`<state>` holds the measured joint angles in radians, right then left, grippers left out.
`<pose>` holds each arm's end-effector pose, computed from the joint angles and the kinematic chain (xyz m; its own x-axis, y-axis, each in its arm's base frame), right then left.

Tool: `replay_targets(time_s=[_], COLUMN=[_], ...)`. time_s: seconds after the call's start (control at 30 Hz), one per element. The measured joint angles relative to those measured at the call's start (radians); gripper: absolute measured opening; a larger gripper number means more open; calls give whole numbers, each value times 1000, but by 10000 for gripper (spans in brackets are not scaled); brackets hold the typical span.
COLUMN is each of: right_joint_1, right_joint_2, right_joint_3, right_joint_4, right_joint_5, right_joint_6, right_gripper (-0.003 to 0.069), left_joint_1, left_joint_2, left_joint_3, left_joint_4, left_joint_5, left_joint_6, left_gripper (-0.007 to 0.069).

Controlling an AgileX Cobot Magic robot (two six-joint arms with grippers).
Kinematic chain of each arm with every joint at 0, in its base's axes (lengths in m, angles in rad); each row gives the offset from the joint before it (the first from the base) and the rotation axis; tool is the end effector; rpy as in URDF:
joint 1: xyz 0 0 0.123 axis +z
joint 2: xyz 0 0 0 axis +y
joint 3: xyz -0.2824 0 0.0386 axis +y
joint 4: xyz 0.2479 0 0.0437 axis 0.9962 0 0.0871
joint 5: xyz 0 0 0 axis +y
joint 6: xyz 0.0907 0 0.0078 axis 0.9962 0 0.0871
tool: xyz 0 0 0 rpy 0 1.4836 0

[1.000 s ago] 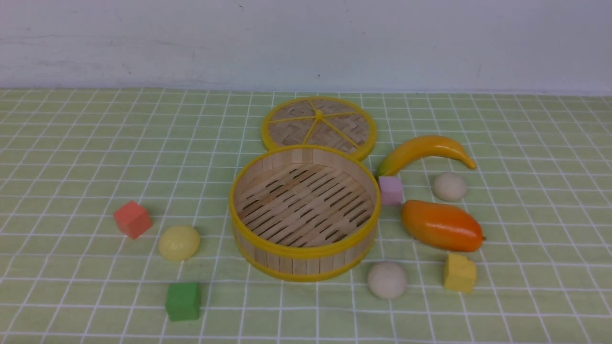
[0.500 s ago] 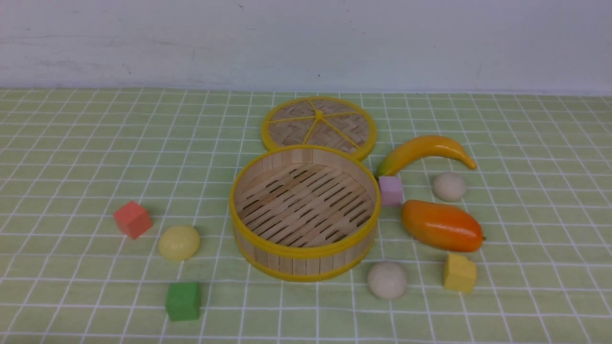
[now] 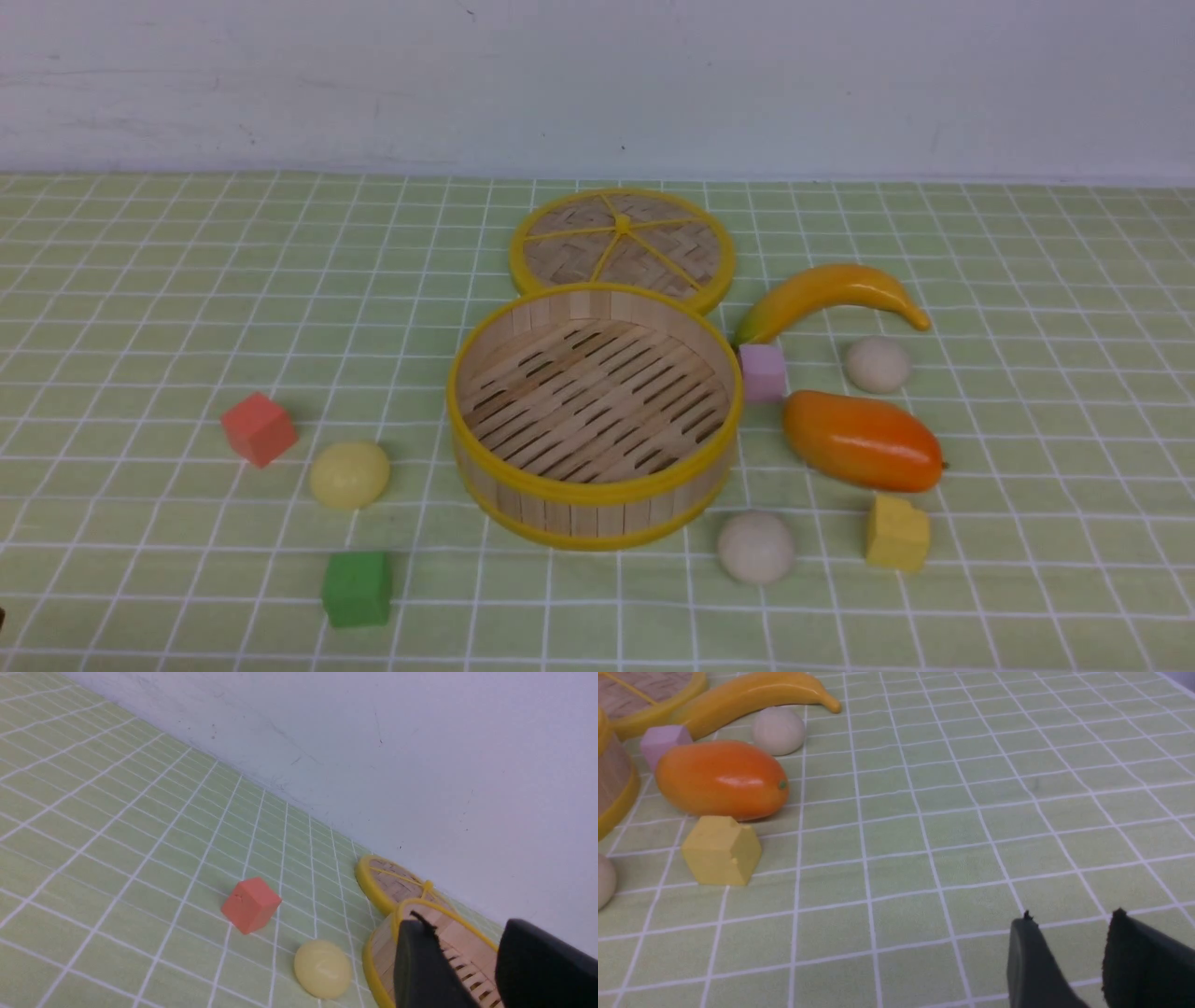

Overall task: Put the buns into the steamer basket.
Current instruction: Use the left arm to grab a steamed stuffed bun

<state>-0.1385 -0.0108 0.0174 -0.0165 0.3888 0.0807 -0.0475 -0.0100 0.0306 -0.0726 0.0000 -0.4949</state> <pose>0.0515 -0.0078 0.1729 -0.2903 0.1065 -0.9510 0.1633 0.9847 0.0604 0.0568 -0.0027 0.2033 0.0305 -0.5396 -0.8414 0.0758 0.8406 -0.5363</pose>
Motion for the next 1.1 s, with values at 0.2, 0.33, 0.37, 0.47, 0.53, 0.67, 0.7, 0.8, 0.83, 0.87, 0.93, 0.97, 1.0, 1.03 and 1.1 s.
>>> replay_targets(time_s=[0.2, 0.33, 0.37, 0.47, 0.53, 0.67, 0.7, 0.8, 0.83, 0.87, 0.93, 0.97, 1.0, 1.03, 1.1], right_joint_1=[0, 0, 0, 0, 0, 0, 0, 0, 0, 0, 0, 0, 0, 0, 0], right_joint_2=[0, 0, 0, 0, 0, 0, 0, 0, 0, 0, 0, 0, 0, 0, 0], right_joint_3=[0, 0, 0, 0, 0, 0, 0, 0, 0, 0, 0, 0, 0, 0, 0], right_joint_4=[0, 0, 0, 0, 0, 0, 0, 0, 1, 1, 1, 1, 1, 1, 1], right_joint_5=[0, 0, 0, 0, 0, 0, 0, 0, 0, 0, 0, 0, 0, 0, 0], right_joint_6=[0, 0, 0, 0, 0, 0, 0, 0, 0, 0, 0, 0, 0, 0, 0], right_gripper=[239, 239, 239, 239, 239, 239, 239, 239, 239, 239, 239, 239, 239, 239, 239], left_joint_1=[0, 0, 0, 0, 0, 0, 0, 0, 0, 0, 0, 0, 0, 0, 0], left_joint_2=[0, 2, 3, 75, 147, 296, 343, 470, 534, 576, 656, 656, 703, 736, 801], left_joint_3=[-49, -170, -185, -332, -415, -588, -633, -725, -766, -782, -795, -795, -797, -798, -799], left_joint_4=[-24, -57, -60, -85, -89, -89, -89, -89, -85, -78, -52, -50, -34, -30, -41], left_joint_5=[-11, -8, -8, 38, 92, 246, 320, 473, 545, 589, 625, 625, 628, 625, 623], left_joint_6=[-1, -1, -1, -1, -1, -1, -1, 0, 0, 0, 8, 8, 11, 14, 16], left_gripper=[238, 238, 238, 238, 238, 238, 238, 238, 238, 238, 238, 238, 238, 238, 238])
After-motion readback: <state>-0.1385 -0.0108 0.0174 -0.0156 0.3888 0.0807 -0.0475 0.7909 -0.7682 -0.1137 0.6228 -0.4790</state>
